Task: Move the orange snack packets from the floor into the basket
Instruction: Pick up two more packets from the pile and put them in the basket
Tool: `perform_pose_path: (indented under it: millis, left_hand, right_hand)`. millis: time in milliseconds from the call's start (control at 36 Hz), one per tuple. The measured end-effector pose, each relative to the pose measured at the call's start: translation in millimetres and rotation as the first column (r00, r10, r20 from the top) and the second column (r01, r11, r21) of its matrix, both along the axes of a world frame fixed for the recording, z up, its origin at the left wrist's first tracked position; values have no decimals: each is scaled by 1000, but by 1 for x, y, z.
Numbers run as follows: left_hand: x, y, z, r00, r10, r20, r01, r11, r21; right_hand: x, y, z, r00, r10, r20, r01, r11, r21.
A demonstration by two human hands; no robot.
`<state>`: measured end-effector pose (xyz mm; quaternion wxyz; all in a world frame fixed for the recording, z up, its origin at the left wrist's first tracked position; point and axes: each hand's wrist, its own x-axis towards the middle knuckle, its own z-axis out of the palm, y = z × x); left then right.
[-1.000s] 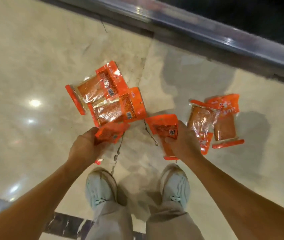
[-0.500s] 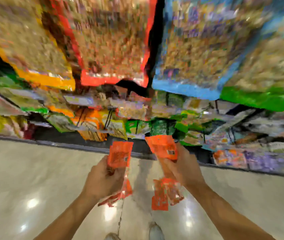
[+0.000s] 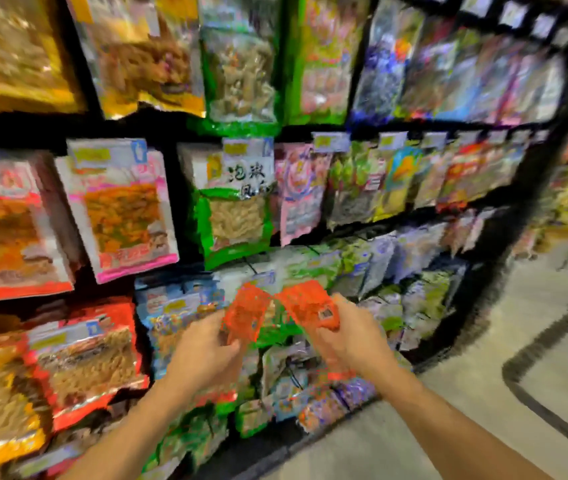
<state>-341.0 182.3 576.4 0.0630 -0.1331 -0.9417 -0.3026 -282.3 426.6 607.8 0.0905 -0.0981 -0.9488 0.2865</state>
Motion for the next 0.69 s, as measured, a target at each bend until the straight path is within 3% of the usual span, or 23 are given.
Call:
perform_pose_path:
  millis: [111, 222, 472, 694]
  left_hand:
    - [21, 67, 41, 975, -214, -61, 213, 977, -16]
    - [58, 139, 66, 918, -387, -92, 395, 914, 93]
    - [155, 320, 90, 757, -644, -109, 648, 761, 1]
    - [277, 502, 96, 590, -795, -141, 807, 588, 63]
  right_hand:
    - [60, 52, 29, 981, -180, -70, 181, 983, 11]
    - [129, 106, 44, 937, -339, -77, 344, 937, 57]
    - [302, 221, 71, 785, -598, -161, 605, 796, -9]
    - [454, 346, 77, 625, -762, -170, 769, 638, -34]
